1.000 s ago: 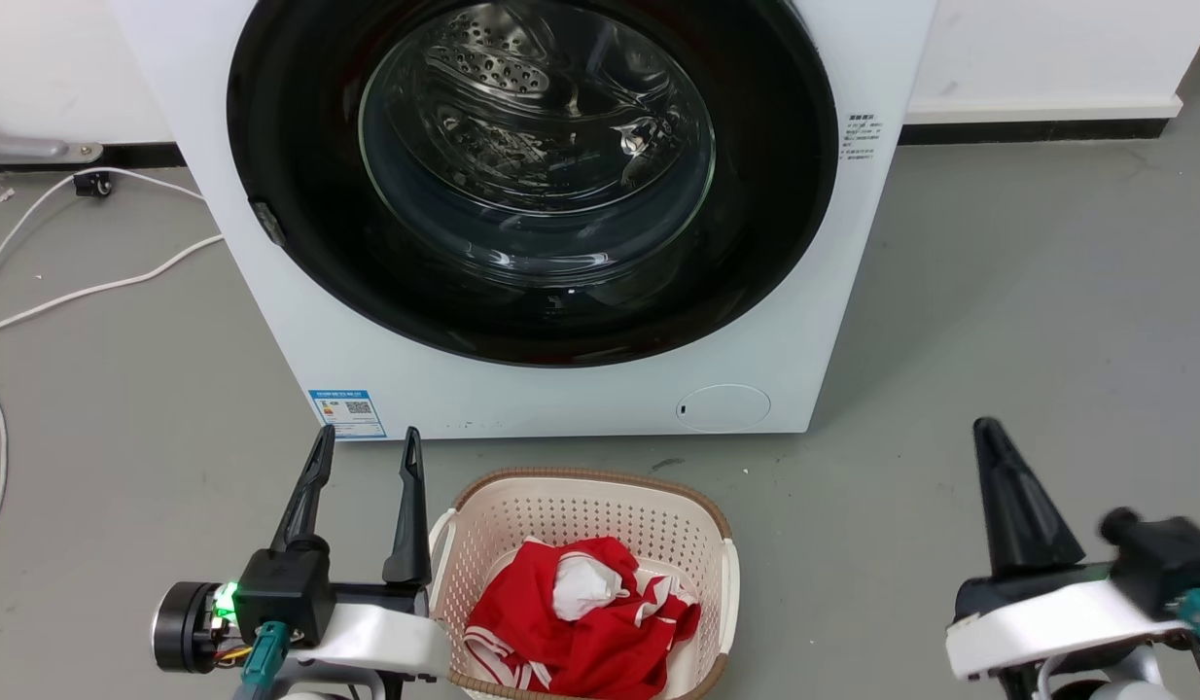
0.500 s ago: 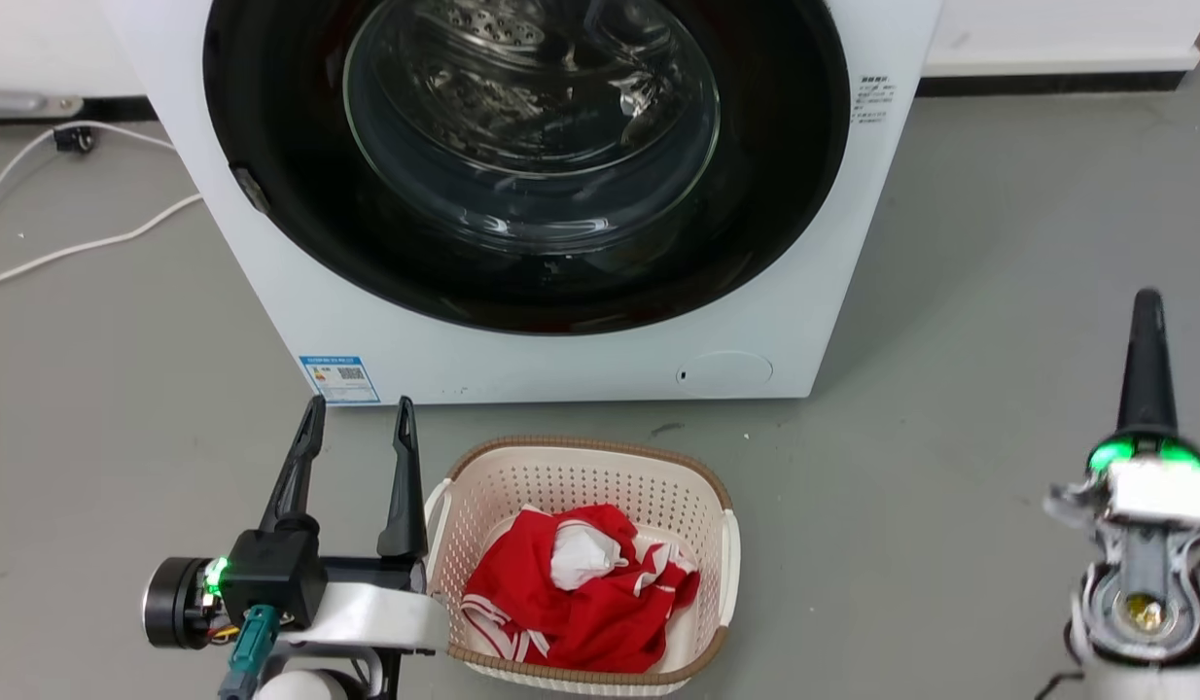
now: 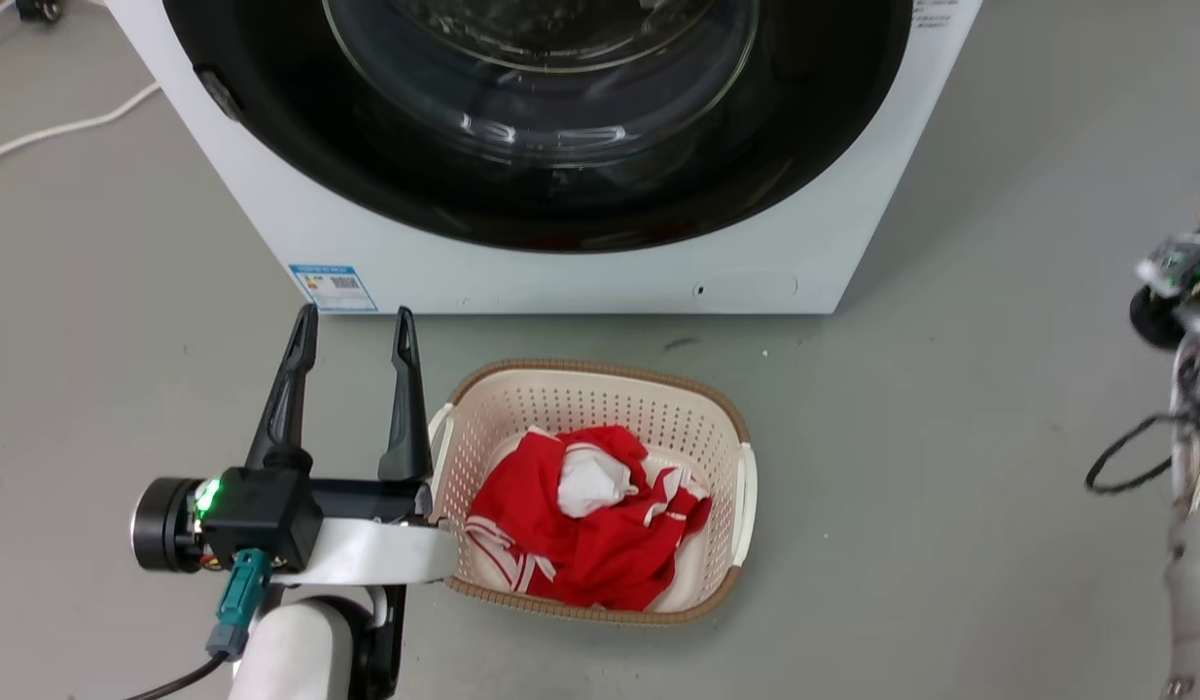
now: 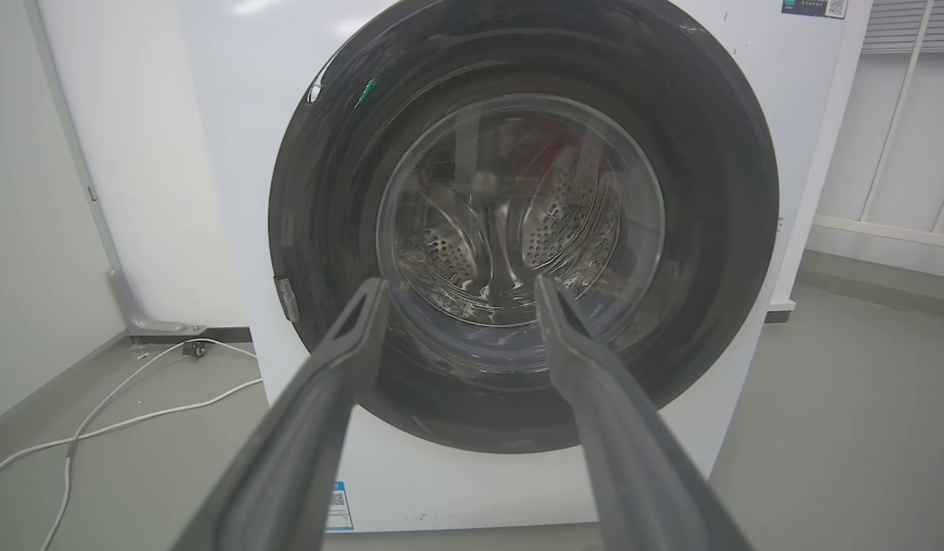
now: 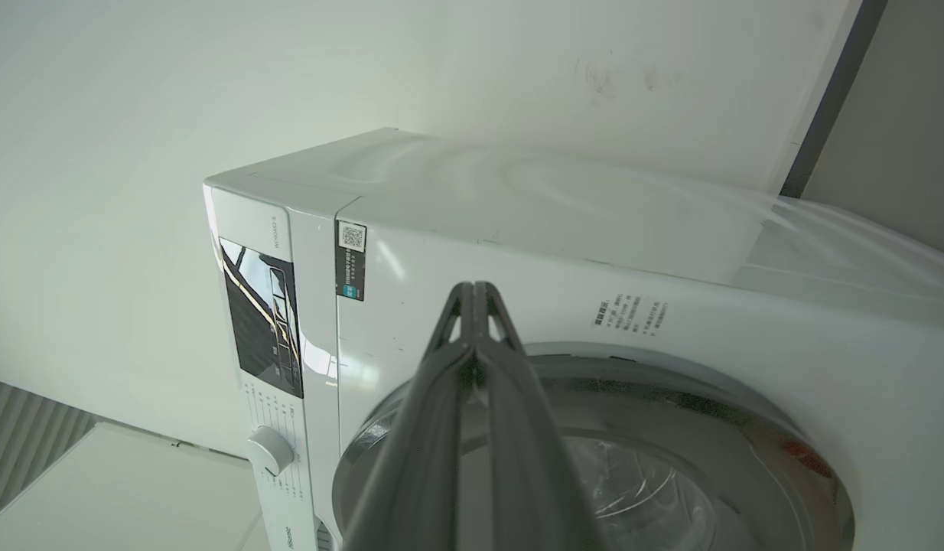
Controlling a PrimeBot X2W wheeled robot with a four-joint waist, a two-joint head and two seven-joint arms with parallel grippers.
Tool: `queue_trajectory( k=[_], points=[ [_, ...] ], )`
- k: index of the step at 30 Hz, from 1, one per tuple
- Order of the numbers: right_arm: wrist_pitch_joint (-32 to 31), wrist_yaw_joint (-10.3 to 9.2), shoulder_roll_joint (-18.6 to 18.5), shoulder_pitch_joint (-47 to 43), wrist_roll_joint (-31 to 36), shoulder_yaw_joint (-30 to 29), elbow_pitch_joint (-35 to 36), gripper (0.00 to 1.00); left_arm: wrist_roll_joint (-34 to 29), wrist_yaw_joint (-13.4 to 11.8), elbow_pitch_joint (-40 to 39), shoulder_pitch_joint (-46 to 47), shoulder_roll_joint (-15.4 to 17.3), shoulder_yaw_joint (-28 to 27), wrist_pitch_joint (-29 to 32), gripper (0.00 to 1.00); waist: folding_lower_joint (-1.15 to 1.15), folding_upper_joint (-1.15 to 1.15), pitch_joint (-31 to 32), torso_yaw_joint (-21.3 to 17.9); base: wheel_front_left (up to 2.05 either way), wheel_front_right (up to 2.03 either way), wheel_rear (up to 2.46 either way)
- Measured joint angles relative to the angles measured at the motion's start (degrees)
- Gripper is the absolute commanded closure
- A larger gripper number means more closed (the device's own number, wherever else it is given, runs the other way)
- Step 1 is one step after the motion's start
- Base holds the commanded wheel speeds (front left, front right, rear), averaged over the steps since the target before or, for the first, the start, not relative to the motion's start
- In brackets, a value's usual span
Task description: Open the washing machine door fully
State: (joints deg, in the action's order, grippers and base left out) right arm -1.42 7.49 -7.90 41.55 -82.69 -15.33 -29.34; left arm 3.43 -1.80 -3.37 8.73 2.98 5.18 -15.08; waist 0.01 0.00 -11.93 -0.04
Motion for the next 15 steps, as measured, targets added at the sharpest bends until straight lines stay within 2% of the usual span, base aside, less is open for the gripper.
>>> queue_trajectory(
  k=[2, 4, 7, 15],
  points=[
    [-3.1, 0.00, -1.9, 7.0, 0.3, 0.9, -6.0, 1.00, 0.0, -0.3, -0.6, 1.4, 0.0, 0.3, 0.0, 0.00, 0.00, 0.00, -2.0, 0.4, 0.00, 0.00, 0.00],
    [-4.1, 0.00, -2.5, 9.3, 0.7, 1.5, -8.2, 1.00, 0.0, -0.5, -0.7, 1.8, 0.0, 0.3, 0.0, 0.00, 0.00, 0.00, -2.6, 0.5, 0.00, 0.00, 0.00],
    [-8.6, 0.00, -5.0, 17.2, 3.4, 3.9, -15.3, 1.00, 0.0, -0.7, -1.0, 3.3, 0.0, 1.0, 0.0, 0.00, 0.00, 0.00, -5.0, 1.0, 0.00, 0.00, 0.00],
    [-15.8, 0.00, -6.8, 27.4, 8.2, 8.6, -24.6, 1.00, -0.2, -0.7, -1.6, 5.7, -0.1, 1.9, 0.0, 0.00, 0.00, 0.00, -8.7, 2.1, 0.00, 0.00, 0.00]
  ],
)
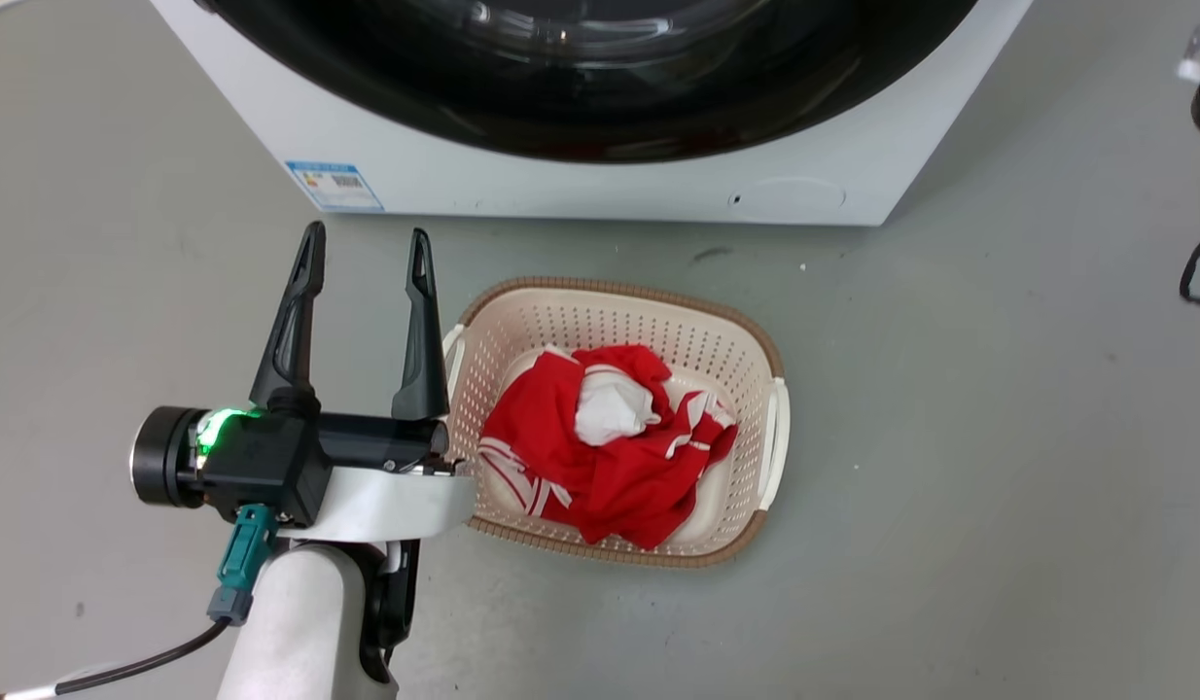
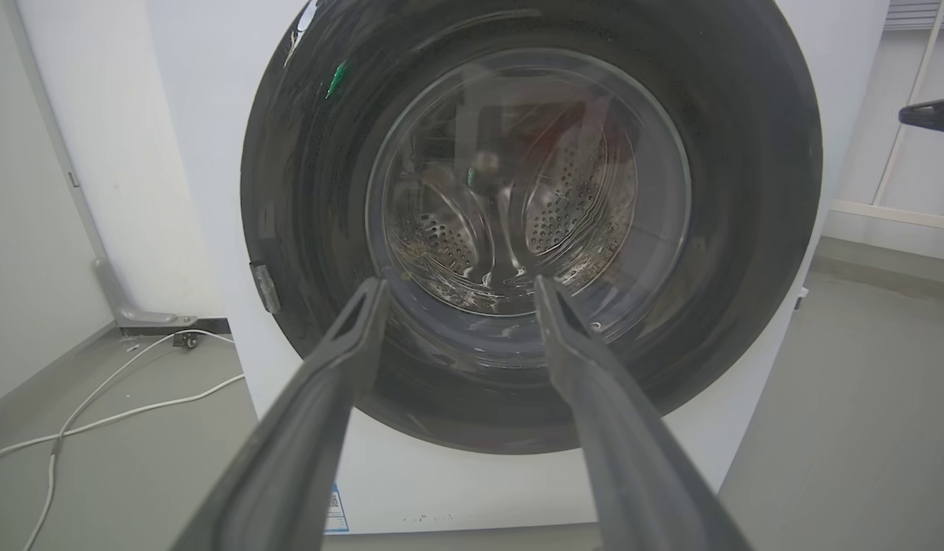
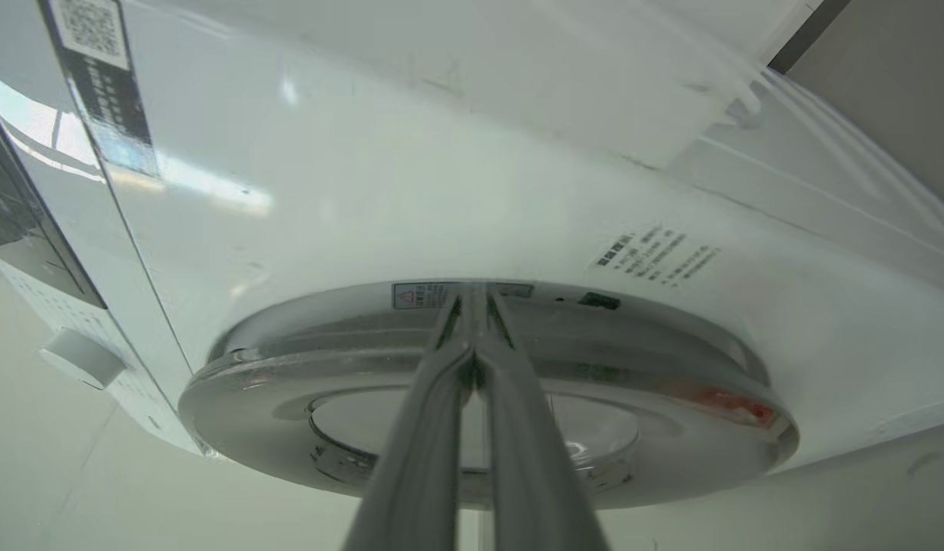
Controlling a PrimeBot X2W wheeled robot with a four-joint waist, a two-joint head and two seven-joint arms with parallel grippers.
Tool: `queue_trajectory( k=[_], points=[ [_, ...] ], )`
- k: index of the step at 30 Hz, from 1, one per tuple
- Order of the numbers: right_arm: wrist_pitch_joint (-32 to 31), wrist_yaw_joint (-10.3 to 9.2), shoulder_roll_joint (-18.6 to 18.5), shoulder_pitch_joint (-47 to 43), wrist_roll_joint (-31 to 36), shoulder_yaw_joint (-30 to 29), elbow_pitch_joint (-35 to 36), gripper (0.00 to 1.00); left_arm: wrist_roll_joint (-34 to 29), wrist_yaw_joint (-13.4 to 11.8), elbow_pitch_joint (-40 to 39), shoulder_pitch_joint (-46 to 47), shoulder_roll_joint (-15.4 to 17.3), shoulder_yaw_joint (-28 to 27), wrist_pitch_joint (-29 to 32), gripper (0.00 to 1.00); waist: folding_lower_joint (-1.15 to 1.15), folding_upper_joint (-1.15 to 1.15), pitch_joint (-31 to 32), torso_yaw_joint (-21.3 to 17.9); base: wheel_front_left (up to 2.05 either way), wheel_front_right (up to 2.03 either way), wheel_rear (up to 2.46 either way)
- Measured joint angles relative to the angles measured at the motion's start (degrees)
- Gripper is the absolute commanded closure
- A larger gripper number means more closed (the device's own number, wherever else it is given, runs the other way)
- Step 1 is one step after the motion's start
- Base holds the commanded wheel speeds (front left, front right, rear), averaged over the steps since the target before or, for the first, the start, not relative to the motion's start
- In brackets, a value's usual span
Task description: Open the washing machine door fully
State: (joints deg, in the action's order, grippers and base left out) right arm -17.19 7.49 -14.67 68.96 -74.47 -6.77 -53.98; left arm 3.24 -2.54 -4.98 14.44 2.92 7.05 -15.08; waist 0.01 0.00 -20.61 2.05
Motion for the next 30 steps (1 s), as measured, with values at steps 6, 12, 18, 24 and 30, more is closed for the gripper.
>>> queue_trajectory(
  k=[6, 12, 18, 24, 30],
  points=[
    [-3.7, 0.00, -0.3, 6.9, 3.0, 2.4, -5.3, 1.00, -0.5, 0.0, -1.0, 1.6, 0.0, 0.5, 0.0, 0.00, 0.00, 0.00, -3.6, 0.7, 0.00, 0.00, 0.00],
    [-4.8, 0.00, 0.5, 11.2, 4.7, 3.3, -8.4, 1.00, -0.7, 0.0, -1.6, 2.6, 0.0, 0.7, 0.0, 0.00, 0.00, 0.00, -6.3, 0.8, 0.00, 0.00, 0.00],
    [-5.5, 0.00, 0.8, 14.4, 5.9, 3.9, -10.9, 1.00, -0.7, 0.0, -1.8, 3.6, 0.0, 1.4, 0.0, 0.00, 0.00, 0.00, -8.3, 1.2, 0.00, 0.00, 0.00],
    [-8.0, 0.00, 0.8, 16.8, 5.5, 3.3, -13.2, 1.00, -0.5, -0.6, -1.8, 4.4, 0.0, 1.6, 0.0, 0.00, -0.01, 0.00, -9.4, 1.7, 0.00, 0.00, 0.00],
    [-14.5, -0.08, 0.7, 17.3, 3.8, 2.9, -13.2, 1.00, -0.5, -0.7, -1.7, 4.4, 0.0, 1.7, 0.0, 0.00, 0.00, 0.00, -9.0, 2.1, 0.00, 0.00, 0.00]
  ],
)
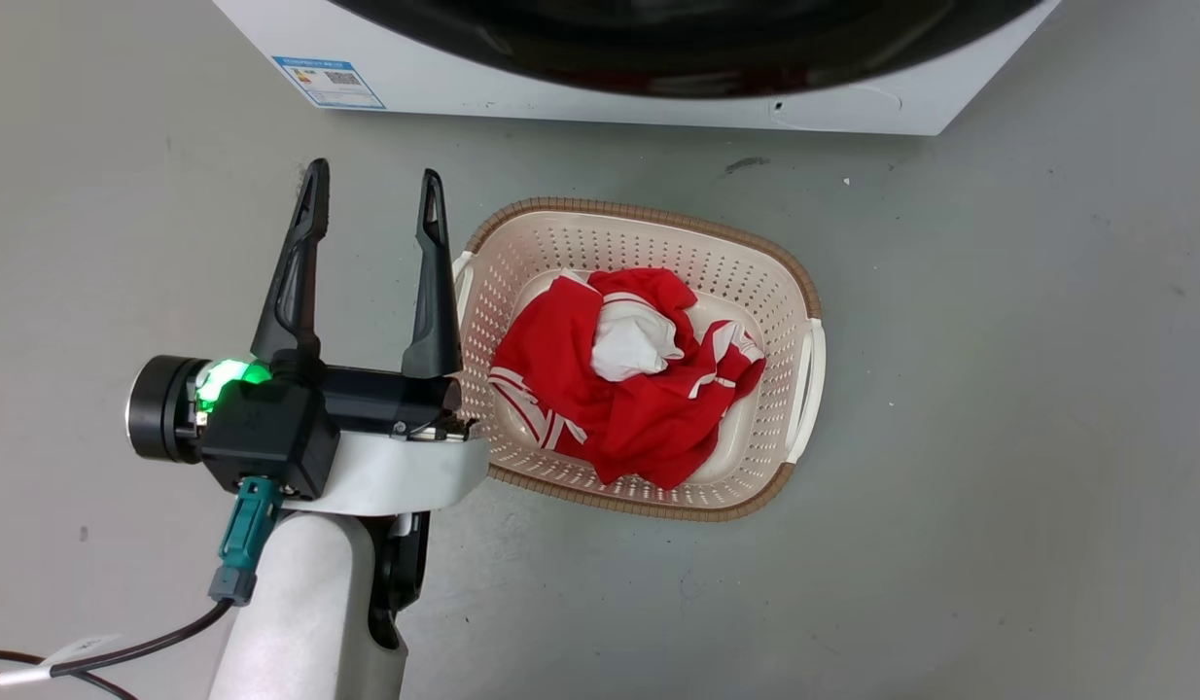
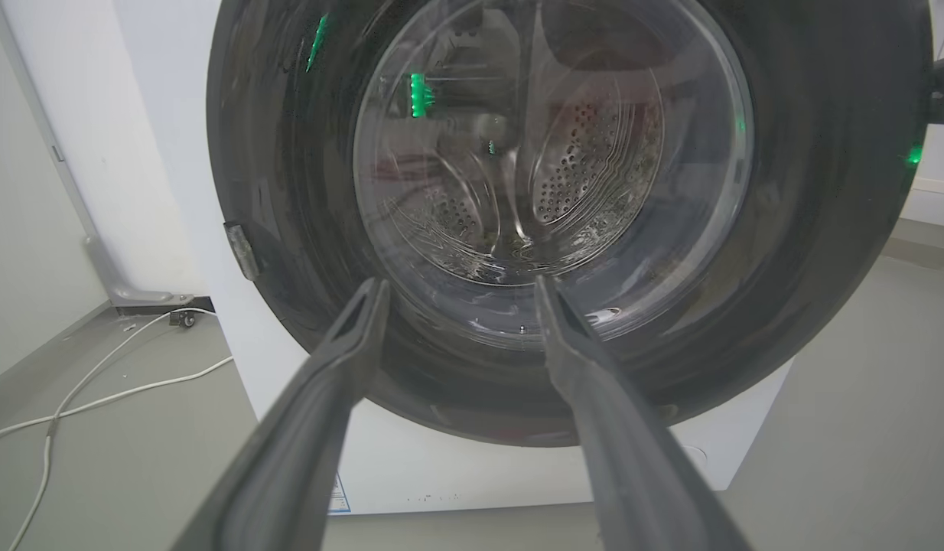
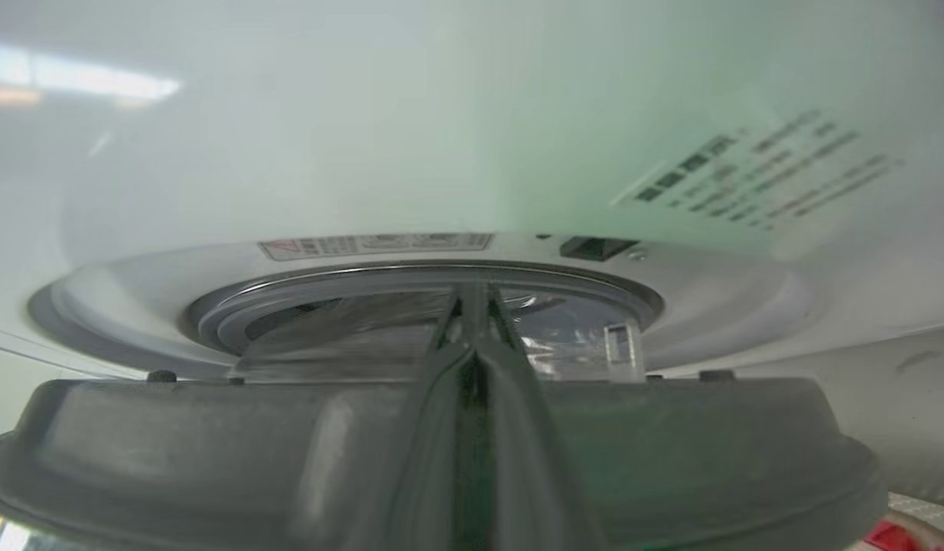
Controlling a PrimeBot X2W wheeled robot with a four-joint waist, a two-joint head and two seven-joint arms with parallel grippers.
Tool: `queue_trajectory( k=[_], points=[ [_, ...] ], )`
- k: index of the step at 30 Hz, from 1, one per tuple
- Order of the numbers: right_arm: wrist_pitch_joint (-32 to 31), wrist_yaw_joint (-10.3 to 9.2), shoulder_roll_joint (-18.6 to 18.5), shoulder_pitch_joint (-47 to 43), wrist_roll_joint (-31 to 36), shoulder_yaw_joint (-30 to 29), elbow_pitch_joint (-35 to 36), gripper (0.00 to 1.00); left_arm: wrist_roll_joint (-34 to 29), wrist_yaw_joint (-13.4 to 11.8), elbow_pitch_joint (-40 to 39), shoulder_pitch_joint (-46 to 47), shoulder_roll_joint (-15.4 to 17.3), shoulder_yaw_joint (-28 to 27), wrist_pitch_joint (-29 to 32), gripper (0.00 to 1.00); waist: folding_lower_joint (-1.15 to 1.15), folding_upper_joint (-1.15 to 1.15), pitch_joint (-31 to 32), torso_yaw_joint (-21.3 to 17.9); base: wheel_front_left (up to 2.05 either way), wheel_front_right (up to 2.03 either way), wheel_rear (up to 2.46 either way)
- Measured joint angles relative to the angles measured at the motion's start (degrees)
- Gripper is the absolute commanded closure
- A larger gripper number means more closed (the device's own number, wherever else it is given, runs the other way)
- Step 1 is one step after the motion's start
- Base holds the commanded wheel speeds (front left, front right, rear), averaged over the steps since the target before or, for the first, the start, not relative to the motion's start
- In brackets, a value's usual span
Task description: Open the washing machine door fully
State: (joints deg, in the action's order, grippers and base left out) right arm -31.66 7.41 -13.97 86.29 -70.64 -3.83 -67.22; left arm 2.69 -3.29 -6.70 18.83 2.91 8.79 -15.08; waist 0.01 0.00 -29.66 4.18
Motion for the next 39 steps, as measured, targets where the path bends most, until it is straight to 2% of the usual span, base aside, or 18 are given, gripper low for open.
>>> queue_trajectory(
  k=[7, 18, 30, 39],
  points=[
    [-9.5, 0.01, 1.1, -3.5, -1.7, 1.0, 3.4, 1.00, 0.0, -0.3, 0.7, -0.1, 0.0, -0.2, 0.0, 0.00, 0.00, 0.00, 1.7, -0.5, 0.00, 0.00, 0.00],
    [-21.2, 0.00, 3.6, -16.9, -4.9, 3.0, 12.2, 1.00, 0.1, 0.3, 3.1, -3.9, 0.0, -1.4, 0.0, 0.00, 0.00, 0.00, 8.5, -2.1, 0.00, 0.00, 0.00],
    [-29.1, 0.02, 8.3, -33.0, -7.8, 5.9, 21.6, 1.00, -0.4, 1.4, 5.0, -10.7, 0.3, -3.2, 0.0, 0.00, -0.01, 0.00, 18.0, -3.2, 0.00, 0.00, 0.00],
    [-31.4, 0.02, 10.6, -40.9, -10.7, 9.2, 26.3, 1.00, -0.9, 2.3, 6.3, -13.7, 0.6, -2.9, 0.0, 0.00, -0.01, 0.00, 22.8, -2.7, 0.00, 0.00, 0.00]
  ],
)
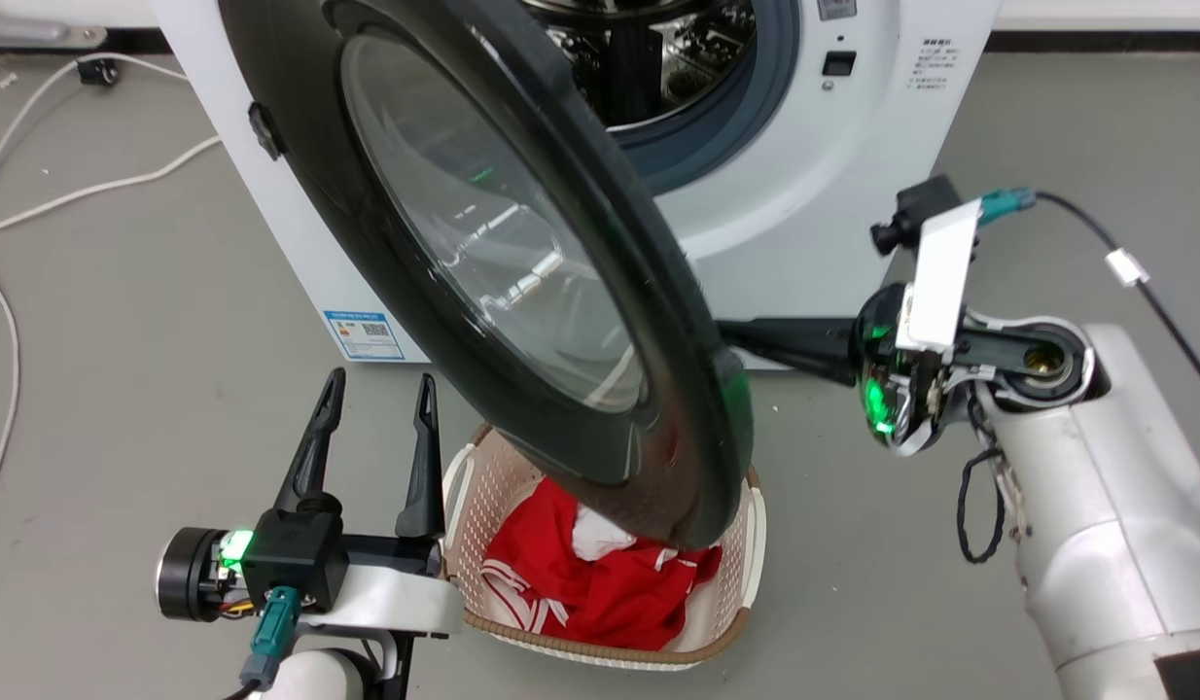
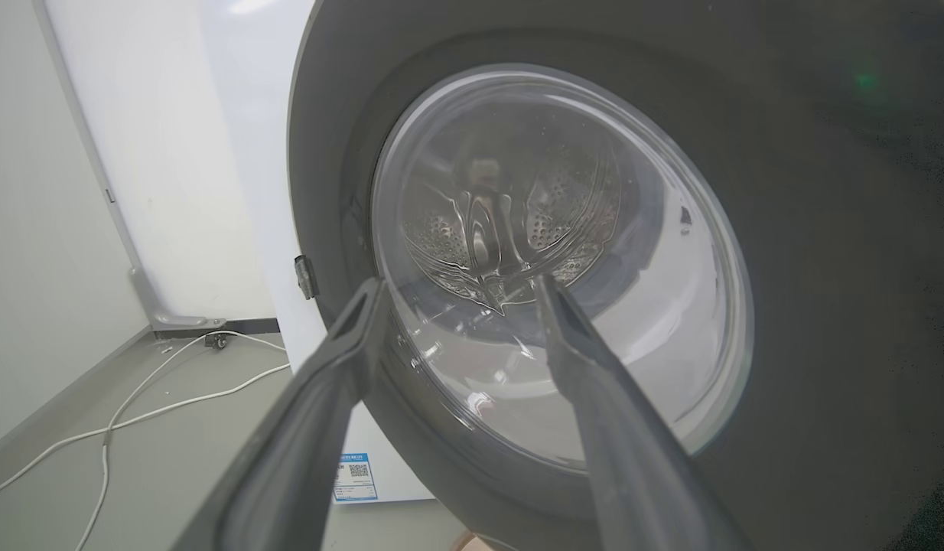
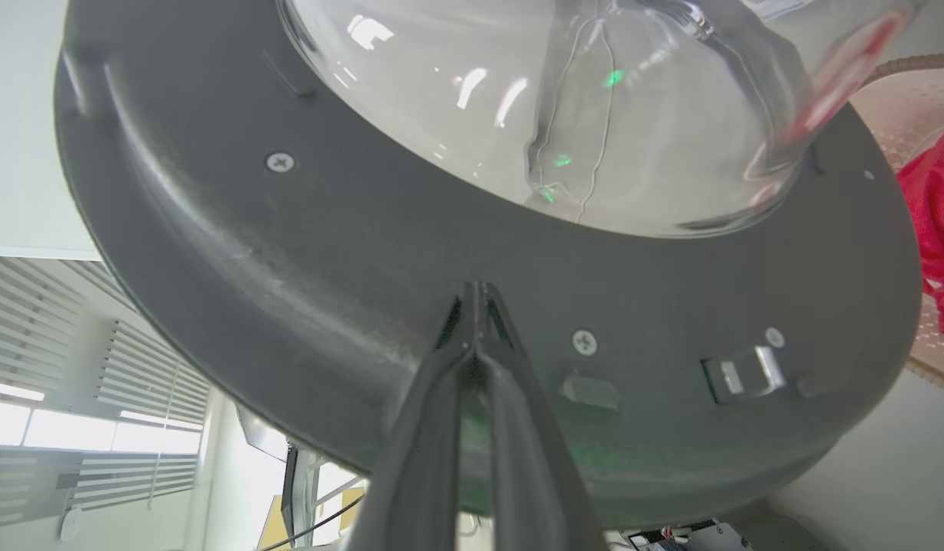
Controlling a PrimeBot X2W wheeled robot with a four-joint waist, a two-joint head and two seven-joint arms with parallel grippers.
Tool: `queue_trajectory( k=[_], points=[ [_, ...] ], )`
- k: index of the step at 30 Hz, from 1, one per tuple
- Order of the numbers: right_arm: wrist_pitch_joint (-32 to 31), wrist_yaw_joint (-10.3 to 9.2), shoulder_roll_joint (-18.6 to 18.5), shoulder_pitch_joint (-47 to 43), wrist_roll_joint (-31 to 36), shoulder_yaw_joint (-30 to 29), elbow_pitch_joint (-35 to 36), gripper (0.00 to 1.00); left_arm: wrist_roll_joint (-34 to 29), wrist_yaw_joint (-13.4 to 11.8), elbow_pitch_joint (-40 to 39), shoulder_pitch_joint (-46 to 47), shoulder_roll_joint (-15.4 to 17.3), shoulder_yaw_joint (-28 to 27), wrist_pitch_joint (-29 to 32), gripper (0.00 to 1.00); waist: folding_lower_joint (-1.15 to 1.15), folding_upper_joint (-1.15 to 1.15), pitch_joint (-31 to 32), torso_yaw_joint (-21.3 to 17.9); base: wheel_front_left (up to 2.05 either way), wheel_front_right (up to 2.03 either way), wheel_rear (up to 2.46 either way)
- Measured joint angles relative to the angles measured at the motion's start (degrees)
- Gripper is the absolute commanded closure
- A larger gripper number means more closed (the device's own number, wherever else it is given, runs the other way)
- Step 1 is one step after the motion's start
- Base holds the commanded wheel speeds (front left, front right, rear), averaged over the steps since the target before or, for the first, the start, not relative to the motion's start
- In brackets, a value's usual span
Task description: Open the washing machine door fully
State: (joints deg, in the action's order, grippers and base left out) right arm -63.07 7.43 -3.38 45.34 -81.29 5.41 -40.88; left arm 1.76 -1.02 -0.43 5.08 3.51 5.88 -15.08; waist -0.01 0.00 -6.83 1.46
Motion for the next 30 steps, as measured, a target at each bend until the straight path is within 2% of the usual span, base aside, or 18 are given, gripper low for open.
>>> queue_trajectory(
  k=[6, 13, 16, 17, 18, 23, 30],
  points=[
    [0.7, 0.00, 0.1, -2.5, -4.7, 4.6, 2.0, 1.00, 0.1, 0.3, 0.5, -0.2, 0.0, 0.6, 0.0, 0.00, 0.00, 0.00, 1.1, 0.4, 0.00, 0.00, 0.00],
    [4.3, 0.01, 0.3, -3.9, -10.2, 11.3, 4.2, 1.00, 0.5, 0.2, 0.8, -0.5, -0.2, 0.6, 0.0, 0.00, 0.00, 0.00, 1.6, 0.3, 0.00, 0.00, 0.00],
    [7.4, 0.02, 0.3, -4.5, -11.9, 13.3, 5.1, 1.00, 0.5, 0.0, 0.9, -0.7, -0.2, 0.6, 0.0, 0.00, 0.00, 0.00, 1.8, 0.0, 0.00, 0.00, 0.00],
    [10.3, 0.04, 0.4, -4.7, -12.3, 13.8, 5.8, 1.00, 0.6, 0.0, 1.1, -0.9, -0.2, 0.6, 0.0, 0.00, 0.00, 0.00, 2.1, -0.1, 0.00, 0.00, 0.00],
    [10.3, 0.04, 0.4, -4.7, -12.3, 13.8, 5.8, 1.00, 0.6, 0.0, 1.1, -0.9, -0.2, 0.6, 0.0, 0.00, 0.00, 0.00, 2.1, -0.1, 0.00, 0.00, 0.00],
    [20.9, 0.04, 0.4, -7.0, -11.0, 11.6, 7.5, 1.00, 0.9, -0.1, 1.2, -1.5, -0.3, 0.4, 0.0, 0.00, 0.00, 0.00, 3.0, -0.8, 0.00, 0.00, 0.00],
    [30.1, 0.05, -0.7, -13.8, -11.0, 6.3, 10.9, 1.00, 1.1, -0.1, 1.6, -2.6, -0.3, -0.6, 0.0, 0.00, 0.00, 0.00, 4.3, -2.0, 0.00, 0.00, 0.00]
  ],
)
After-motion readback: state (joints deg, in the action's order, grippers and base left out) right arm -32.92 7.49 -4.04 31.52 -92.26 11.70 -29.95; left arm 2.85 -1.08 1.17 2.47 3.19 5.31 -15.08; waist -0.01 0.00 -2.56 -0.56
